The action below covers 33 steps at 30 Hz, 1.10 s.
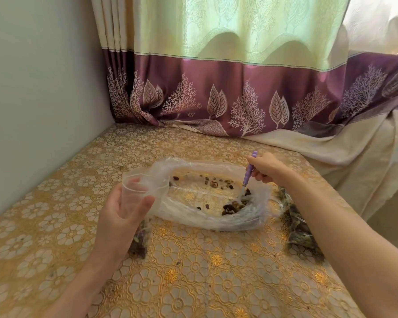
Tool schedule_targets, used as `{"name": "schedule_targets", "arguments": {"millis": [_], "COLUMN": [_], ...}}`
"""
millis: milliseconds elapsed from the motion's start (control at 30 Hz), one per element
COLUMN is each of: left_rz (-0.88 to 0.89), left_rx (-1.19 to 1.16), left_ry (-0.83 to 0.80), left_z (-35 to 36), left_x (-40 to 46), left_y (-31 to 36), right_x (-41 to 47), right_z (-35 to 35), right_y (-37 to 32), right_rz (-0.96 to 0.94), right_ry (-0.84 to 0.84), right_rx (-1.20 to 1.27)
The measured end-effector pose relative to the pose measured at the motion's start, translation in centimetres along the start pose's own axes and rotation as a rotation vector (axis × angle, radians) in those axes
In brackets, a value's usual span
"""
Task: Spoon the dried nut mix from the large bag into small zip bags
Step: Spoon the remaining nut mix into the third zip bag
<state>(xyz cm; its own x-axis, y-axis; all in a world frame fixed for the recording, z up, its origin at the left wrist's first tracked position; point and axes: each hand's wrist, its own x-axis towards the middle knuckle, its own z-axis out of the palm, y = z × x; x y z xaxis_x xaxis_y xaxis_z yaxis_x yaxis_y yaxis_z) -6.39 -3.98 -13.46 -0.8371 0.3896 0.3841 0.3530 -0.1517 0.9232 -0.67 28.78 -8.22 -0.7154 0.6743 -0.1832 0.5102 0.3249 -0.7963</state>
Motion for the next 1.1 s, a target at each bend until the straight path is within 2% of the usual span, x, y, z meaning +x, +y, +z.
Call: {"name": "schedule_targets", "arguments": {"millis": [100, 333, 433, 567, 800, 933, 1100], "left_rz": [-0.009, -0.016, -0.019, -0.029, -0.053, -0.069, -0.061], "left_rx": [0.008, 0.032, 0.046, 0.06, 0.037, -0.007, -0.023], "left_ry": [0.001, 0.006, 0.001, -0.006, -0.037, -0.058, -0.053], "left_z": [-0.1, -0.1, 0.0, 0.0, -0.1, -0.2, -0.2], "left_x": [0.0, 0.1, 0.1, 0.1, 0.0, 0.0, 0.0], "left_y": [-0.1, -0.4, -0.2, -0.1, 0.3, 0.3, 0.7], "right_x": [-0.2, -0.6, -0.9, -2.1, -6.1, -8.2, -10.5], "right_z": [-0.2, 0.0, 0.4, 1.3, 4.4, 6.0, 6.8], "right_y": [-0.1, -1.4, -3.2, -6.5, -11.2, -12.6, -13.3], "right_rz": [0.039, 0.035, -0.015, -0.113, -0.278, -0.44, -0.827], "right_ry": [-0.042, 0.054, 0.1, 0.034, -0.057, -0.039, 0.014], "right_rx": [0.1, 0.335, 0.395, 0.545, 0.584, 0.494, 0.318]}}
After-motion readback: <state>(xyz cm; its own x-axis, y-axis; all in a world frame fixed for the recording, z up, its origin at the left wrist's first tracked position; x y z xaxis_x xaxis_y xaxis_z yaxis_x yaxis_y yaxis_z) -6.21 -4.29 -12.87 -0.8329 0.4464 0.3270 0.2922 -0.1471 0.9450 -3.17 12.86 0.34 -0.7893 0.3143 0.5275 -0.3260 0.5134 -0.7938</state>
